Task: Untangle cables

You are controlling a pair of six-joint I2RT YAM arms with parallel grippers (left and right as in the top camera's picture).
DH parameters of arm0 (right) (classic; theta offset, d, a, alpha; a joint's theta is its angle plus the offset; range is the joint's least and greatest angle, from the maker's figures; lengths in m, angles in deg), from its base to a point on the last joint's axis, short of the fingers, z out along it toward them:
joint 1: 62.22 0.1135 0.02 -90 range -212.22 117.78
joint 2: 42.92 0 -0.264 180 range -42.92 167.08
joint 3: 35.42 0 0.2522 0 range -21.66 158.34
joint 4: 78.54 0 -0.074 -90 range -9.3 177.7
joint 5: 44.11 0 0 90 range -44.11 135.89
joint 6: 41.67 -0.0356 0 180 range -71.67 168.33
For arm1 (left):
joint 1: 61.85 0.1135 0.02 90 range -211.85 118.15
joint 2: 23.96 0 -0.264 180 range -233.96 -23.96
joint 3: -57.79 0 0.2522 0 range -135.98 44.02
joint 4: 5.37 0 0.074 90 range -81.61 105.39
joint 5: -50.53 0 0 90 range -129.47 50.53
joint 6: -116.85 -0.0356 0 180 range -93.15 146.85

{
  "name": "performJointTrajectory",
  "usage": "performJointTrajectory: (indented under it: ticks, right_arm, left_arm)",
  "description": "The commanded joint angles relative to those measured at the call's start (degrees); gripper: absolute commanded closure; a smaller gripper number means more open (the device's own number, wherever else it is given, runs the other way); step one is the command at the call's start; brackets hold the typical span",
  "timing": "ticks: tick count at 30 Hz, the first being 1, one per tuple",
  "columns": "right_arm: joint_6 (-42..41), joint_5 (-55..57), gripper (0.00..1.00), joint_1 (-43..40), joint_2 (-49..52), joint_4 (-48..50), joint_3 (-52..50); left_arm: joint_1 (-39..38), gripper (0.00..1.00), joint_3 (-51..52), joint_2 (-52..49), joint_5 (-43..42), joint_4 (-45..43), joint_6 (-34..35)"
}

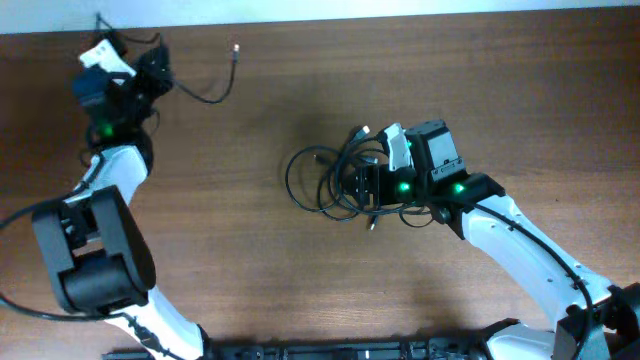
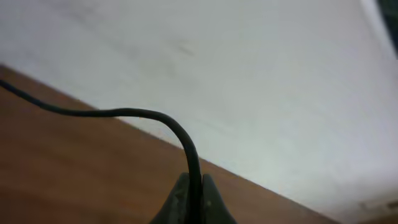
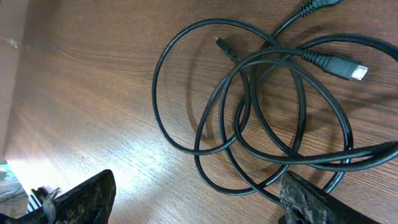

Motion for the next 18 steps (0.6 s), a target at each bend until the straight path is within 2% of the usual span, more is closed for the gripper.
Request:
performJointTrajectory:
  ticks: [1,2,3,4,5,6,8,9,10,11,12,13,15,16,17,18]
  right_arm:
    - [0.61,0.81,0.17,0.33,-0.44,-0.22,0.9]
    - [0.59,2.38,0.17,0.33,-0.37,-0.22,0.9]
    - [0.59,3.89,0.16,0.31,-0.11,-0.15,0.9]
    - [0.59,4.61,0.11,0.33,0.24,-0.17,0.9]
    - [0.59,4.59,0.11,0.33,0.81,-0.2,0.9]
    - [0.57,4.55,0.11,0.33,1.18,-0.24,0.9]
    - [0.57,4.59,0.11,0.33,1.44,-0.22,0.9]
    - [0.59,4.59,0.1,0.33,1.44,-0.2,0.9]
    - [0.59,4.59,0.1,0.33,1.46,-0.2,0.9]
    - [0.57,4.59,0.1,0.33,1.44,-0.17,0.9]
    - [0.57,4.59,0.1,0.33,1.46,-0.2,0.9]
    - [0.55,4.57,0.1,0.33,1.46,-0.22,0.9]
    - [0.39,4.52,0.1,0.33,1.44,-0.22,0.9]
    - [0.39,4.37,0.1,0.33,1.44,-0.22,0.9]
    - [0.39,4.37,0.1,0.33,1.46,-0.22,0.9]
    - [0.39,4.39,0.1,0.33,1.44,-0.17,0.9]
  left_arm:
    - [1.68,1.0,-1.29,4.46,14.91,6.71,-1.27]
    - [3.1,1.0,-1.29,4.44,23.23,11.67,7.91]
    - [5.6,1.0,-1.29,4.46,23.67,17.86,27.56]
    - [7.1,1.0,-1.27,4.44,14.93,17.33,37.64]
    - [7.93,1.0,-1.27,4.52,5.86,10.67,37.53]
    - [8.2,1.0,-1.27,4.7,5.01,8.31,37.46]
    - [9.31,1.0,-1.27,5.25,8.24,6.86,29.55]
    - [9.62,1.0,-1.27,5.25,17.18,10.21,21.05]
    - [9.62,0.99,-1.27,5.22,22.95,13.53,18.73]
    - [9.62,0.9,-1.27,5.25,27.43,17.51,18.12]
    - [9.66,0.49,-1.27,5.25,33.92,24.39,18.12]
    - [9.66,0.01,-1.27,5.25,37.64,29.24,17.62]
    - [9.64,0.01,-1.29,5.4,37.86,33.46,13.7]
    - [9.62,0.01,-1.44,5.9,37.88,37.11,13.4]
    - [9.6,0.01,-1.9,7.23,38.16,45.07,13.68]
    - [9.46,0.01,-1.9,7.74,37.33,46.97,14.05]
